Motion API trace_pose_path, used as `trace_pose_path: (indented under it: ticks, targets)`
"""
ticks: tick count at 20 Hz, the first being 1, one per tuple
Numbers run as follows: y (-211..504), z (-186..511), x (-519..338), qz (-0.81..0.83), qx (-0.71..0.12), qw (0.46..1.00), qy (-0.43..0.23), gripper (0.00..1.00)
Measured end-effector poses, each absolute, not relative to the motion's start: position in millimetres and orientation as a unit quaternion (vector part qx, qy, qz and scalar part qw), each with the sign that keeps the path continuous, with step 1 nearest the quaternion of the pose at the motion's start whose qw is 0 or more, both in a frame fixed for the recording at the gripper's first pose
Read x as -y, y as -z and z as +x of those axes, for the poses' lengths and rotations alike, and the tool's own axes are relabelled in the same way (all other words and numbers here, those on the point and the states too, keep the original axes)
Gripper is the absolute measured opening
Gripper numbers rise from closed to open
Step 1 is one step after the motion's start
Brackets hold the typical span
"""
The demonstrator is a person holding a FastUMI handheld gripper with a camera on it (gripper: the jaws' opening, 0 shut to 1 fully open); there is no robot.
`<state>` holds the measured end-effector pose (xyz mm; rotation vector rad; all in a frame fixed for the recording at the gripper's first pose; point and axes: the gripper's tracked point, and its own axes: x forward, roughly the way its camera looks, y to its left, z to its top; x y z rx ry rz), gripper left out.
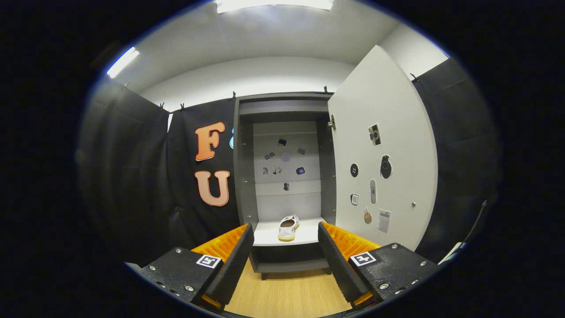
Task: Open the shoe cabinet door, grab the shoes and put them into the shoe cabinet, then close the shoe cabinet door.
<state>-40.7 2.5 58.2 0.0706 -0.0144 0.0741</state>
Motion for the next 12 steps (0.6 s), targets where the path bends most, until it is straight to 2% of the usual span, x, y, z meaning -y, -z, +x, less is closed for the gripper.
trace_pose_path:
  ticks: [12]
  targets:
    - [-56.6,-73.6,28.4,0.023,-0.003,1.000,-0.005,0.91]
